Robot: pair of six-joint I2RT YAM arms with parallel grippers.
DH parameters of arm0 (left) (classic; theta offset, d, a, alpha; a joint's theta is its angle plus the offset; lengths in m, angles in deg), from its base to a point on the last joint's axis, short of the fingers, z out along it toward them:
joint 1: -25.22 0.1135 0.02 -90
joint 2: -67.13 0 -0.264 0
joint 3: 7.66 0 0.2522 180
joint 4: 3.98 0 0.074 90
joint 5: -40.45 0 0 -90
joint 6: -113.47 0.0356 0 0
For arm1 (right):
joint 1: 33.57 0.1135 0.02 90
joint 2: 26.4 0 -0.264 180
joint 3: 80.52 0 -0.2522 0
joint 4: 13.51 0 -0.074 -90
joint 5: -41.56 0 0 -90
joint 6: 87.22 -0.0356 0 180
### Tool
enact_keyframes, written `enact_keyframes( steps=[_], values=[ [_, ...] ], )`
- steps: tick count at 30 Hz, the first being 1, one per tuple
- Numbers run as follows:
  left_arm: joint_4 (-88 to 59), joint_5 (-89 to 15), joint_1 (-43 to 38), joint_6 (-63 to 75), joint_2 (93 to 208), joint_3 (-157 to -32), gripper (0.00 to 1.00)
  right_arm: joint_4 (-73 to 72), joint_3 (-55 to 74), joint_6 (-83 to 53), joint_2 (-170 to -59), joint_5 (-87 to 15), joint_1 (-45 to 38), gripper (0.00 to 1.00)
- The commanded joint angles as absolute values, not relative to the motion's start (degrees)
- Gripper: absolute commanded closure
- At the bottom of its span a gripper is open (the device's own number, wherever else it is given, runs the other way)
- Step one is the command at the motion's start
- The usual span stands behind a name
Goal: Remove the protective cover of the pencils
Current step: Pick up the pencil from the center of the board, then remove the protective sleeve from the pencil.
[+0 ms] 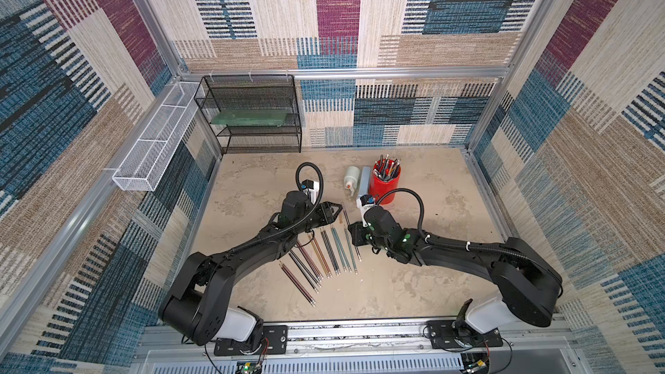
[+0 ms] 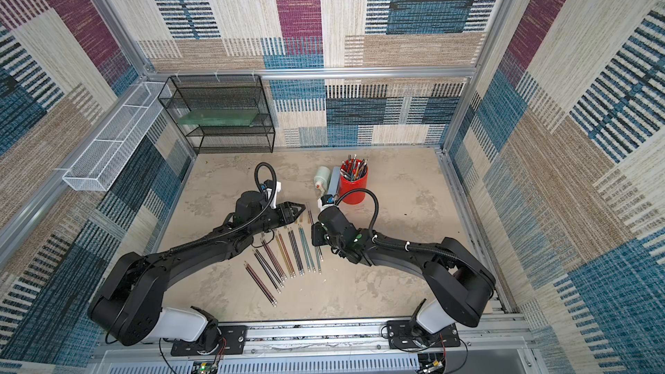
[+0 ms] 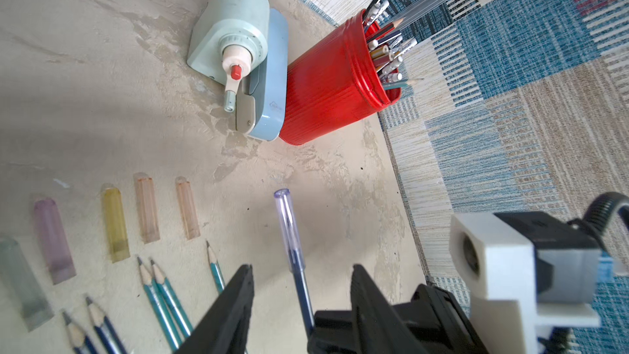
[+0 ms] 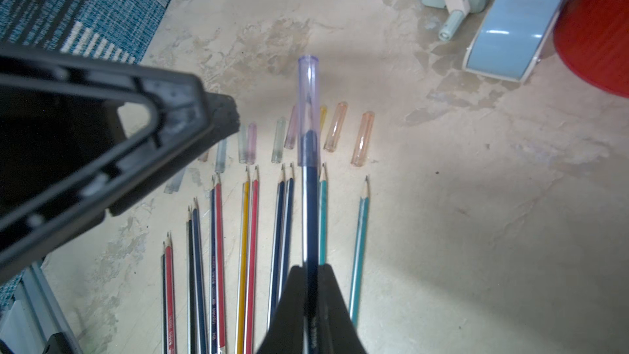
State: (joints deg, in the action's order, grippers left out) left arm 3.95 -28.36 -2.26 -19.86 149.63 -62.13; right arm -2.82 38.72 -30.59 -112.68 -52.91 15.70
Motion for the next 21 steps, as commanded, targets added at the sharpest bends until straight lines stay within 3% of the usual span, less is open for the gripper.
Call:
enact_keyframes(
  steps=[1, 14, 21],
  values=[
    [6.8, -27.4, -2.2, -20.9, 149.8, -61.9, 0.51, -6.2, 39.2, -30.7, -111.4, -52.7, 16.5, 1.0],
    [8.9, -25.6, -2.2, -22.6, 150.7, -61.6, 0.62, -6.1, 36.8, -30.3, -112.7, -52.8, 18.6, 1.0],
    [9.4, -25.1, -2.2, -23.0, 151.2, -61.6, 0.75, -5.6, 36.3, -30.2, -112.6, -53.2, 18.8, 1.0]
  ],
)
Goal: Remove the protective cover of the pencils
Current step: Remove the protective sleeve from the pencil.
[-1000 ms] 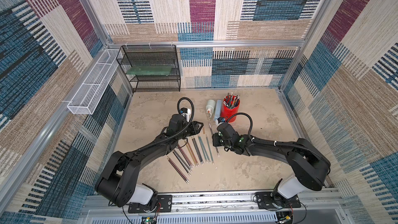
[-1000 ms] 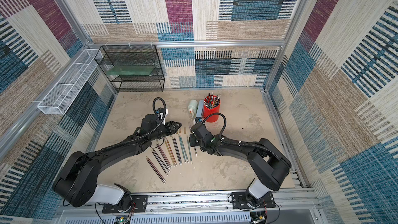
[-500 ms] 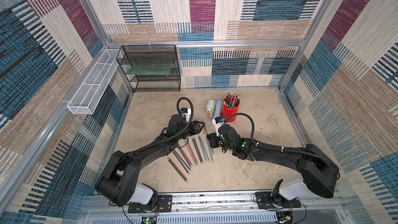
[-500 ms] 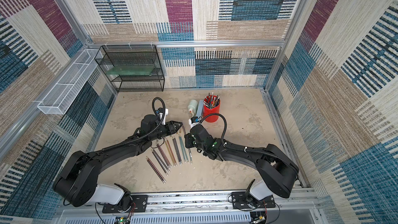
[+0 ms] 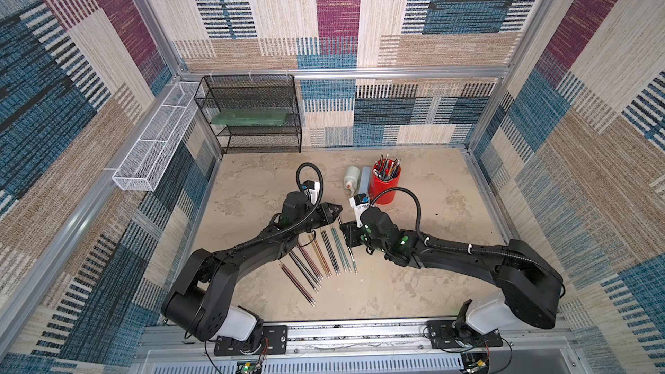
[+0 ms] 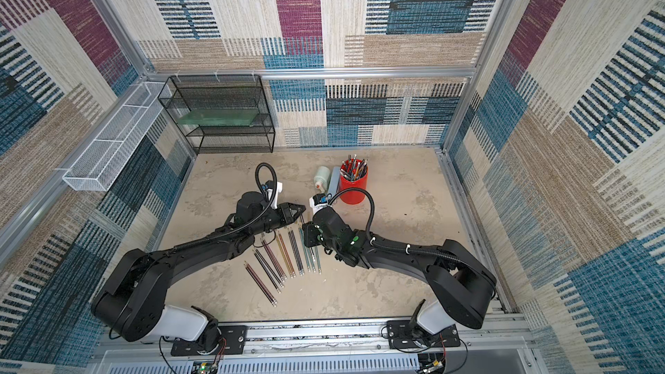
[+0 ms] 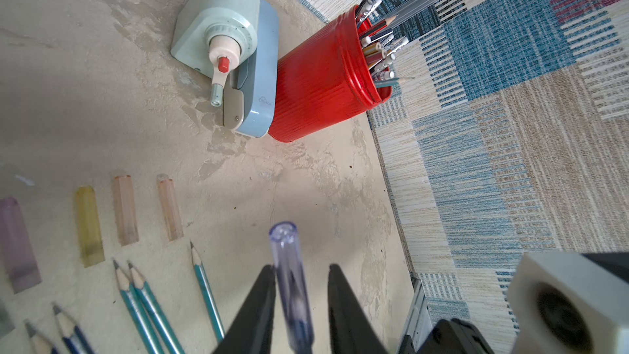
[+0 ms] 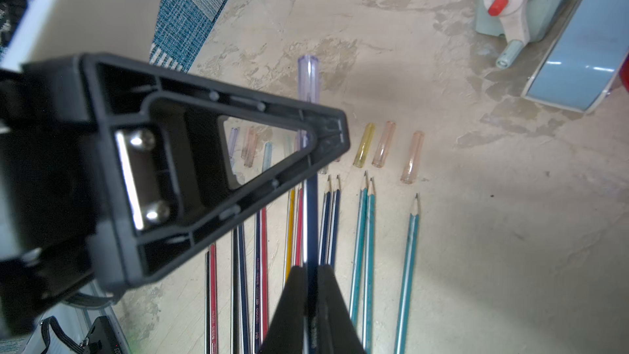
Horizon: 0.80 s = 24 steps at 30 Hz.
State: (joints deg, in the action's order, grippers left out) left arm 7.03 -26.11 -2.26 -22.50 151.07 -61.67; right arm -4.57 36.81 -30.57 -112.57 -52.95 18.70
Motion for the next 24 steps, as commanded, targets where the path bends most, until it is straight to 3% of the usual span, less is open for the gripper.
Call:
enact_keyframes(
  steps=[1, 9, 18, 22, 24],
  values=[
    [9.3, -25.1, -2.2, -23.0, 151.0, -61.6, 0.76, -5.6, 36.3, -30.2, -112.5, -53.2, 18.8, 1.0],
    [9.0, -25.4, -2.2, -22.9, 150.6, -61.6, 0.83, -5.6, 36.1, -30.3, -113.1, -53.1, 19.0, 0.99],
    [9.1, -25.3, -2.2, -23.1, 150.6, -61.6, 0.87, -4.5, 35.1, -30.5, -113.9, -54.0, 18.8, 0.72],
    [9.1, -25.1, -2.2, -23.2, 150.6, -61.6, 0.88, -3.4, 33.5, -30.4, -115.2, -54.2, 18.4, 0.71],
    [9.0, -25.1, -2.2, -23.2, 150.5, -61.6, 0.88, -3.0, 32.8, -30.4, -116.1, -53.9, 18.1, 0.75]
  ],
)
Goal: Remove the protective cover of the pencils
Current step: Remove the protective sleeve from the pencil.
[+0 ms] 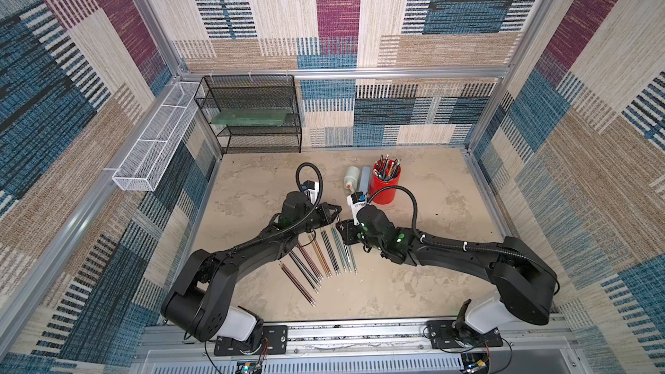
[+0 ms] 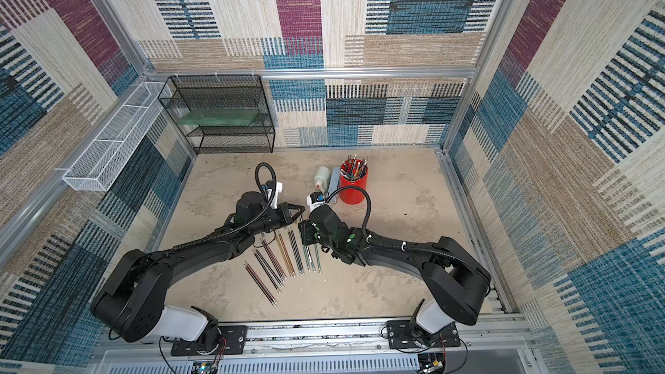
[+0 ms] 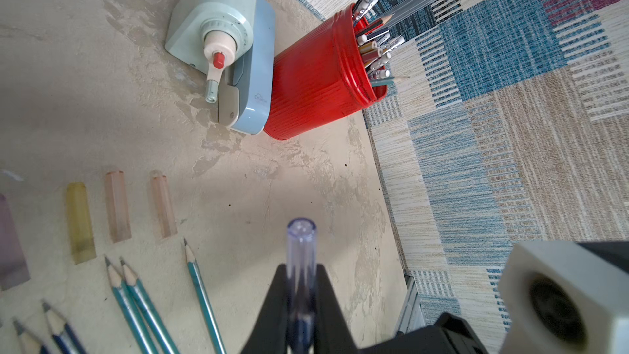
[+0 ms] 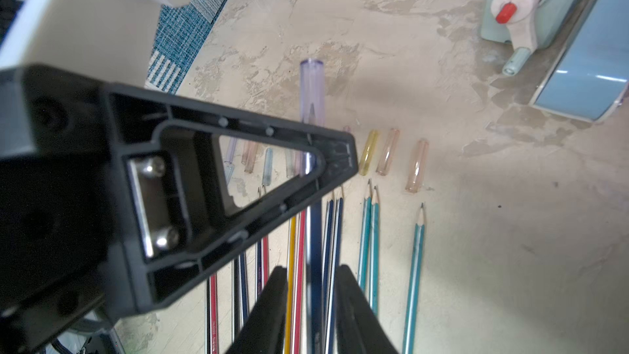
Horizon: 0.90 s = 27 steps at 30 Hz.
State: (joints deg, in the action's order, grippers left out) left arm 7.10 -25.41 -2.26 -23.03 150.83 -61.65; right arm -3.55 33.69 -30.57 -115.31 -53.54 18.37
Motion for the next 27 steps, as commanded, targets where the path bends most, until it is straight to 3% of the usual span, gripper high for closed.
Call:
enact_keyframes(
  steps=[1, 8, 13, 18, 27],
  values=[
    [9.1, -25.1, -2.2, -23.3, 150.5, -61.6, 0.88, -3.0, 32.5, -30.4, -116.6, -53.8, 18.0, 0.79],
    [8.4, -25.1, -2.2, -23.0, 150.3, -61.9, 0.85, -3.4, 32.7, -30.4, -116.6, -53.4, 18.1, 0.99],
    [7.9, -25.6, -2.1, -22.9, 150.3, -61.9, 0.73, -3.7, 33.4, -30.4, -116.2, -53.3, 18.3, 1.0],
    [7.8, -25.6, -2.1, -22.9, 150.2, -61.9, 0.7, -3.7, 33.6, -30.4, -116.0, -53.3, 18.5, 1.0],
    [7.9, -25.7, -2.0, -23.0, 150.2, -61.9, 0.89, -3.8, 33.7, -30.5, -115.7, -53.2, 18.9, 1.0]
  ],
)
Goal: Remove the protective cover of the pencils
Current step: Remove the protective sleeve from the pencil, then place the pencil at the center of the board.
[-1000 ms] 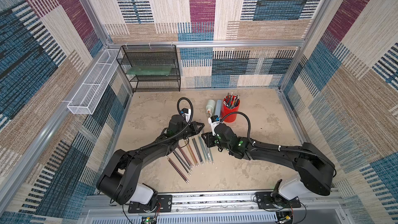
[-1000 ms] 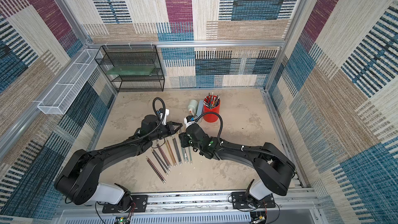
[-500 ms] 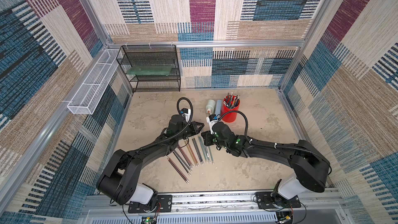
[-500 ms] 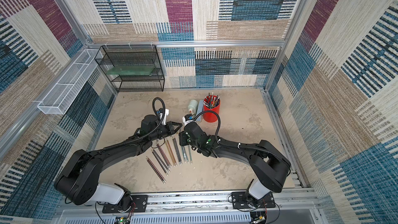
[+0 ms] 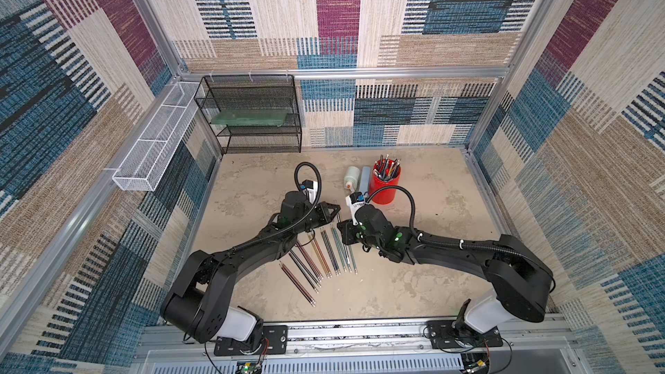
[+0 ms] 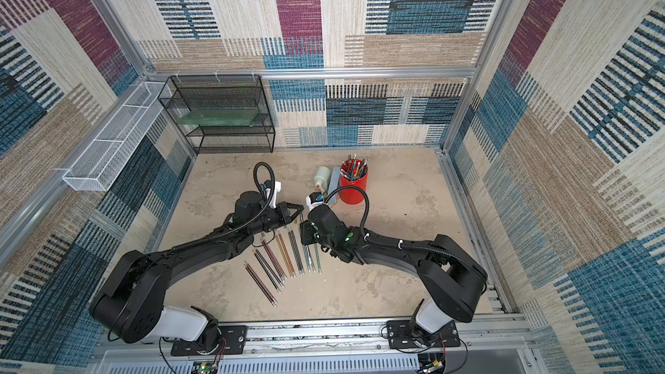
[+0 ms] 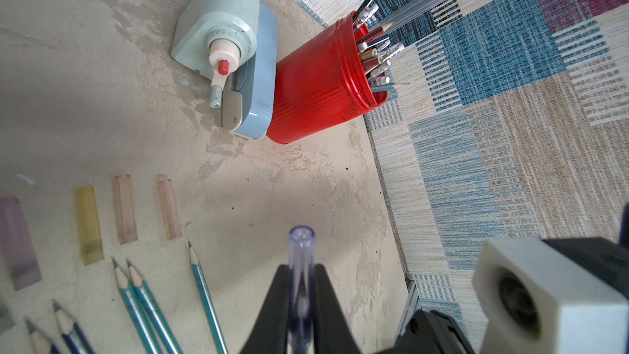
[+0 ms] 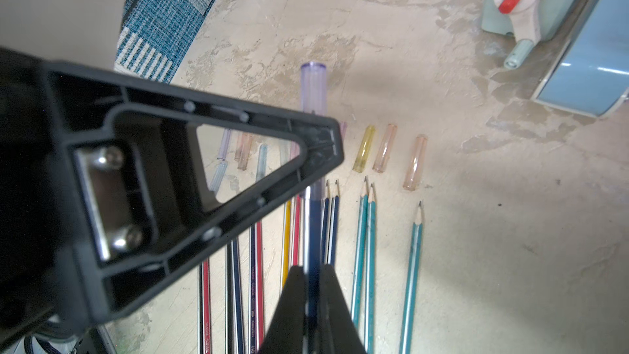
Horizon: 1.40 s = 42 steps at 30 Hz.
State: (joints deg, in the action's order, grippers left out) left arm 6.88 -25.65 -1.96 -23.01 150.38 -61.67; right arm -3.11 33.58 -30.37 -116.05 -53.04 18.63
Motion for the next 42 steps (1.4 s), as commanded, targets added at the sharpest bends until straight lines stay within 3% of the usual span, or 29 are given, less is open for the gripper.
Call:
enact_keyframes(
  steps=[1, 27, 42],
  values=[
    [7.7, -25.9, -1.9, -23.0, 150.1, -61.8, 0.9, -3.8, 33.6, -30.4, -115.6, -53.1, 18.9, 1.0],
    [7.3, -25.7, 1.9, -26.1, 149.9, -60.3, 0.96, -5.5, 38.7, -33.3, -115.1, -55.8, 22.9, 1.0],
    [-10.2, -29.4, 1.9, -23.9, 151.7, -67.5, 0.98, -3.9, 45.9, -34.2, -112.0, -52.9, 11.3, 1.0]
  ],
)
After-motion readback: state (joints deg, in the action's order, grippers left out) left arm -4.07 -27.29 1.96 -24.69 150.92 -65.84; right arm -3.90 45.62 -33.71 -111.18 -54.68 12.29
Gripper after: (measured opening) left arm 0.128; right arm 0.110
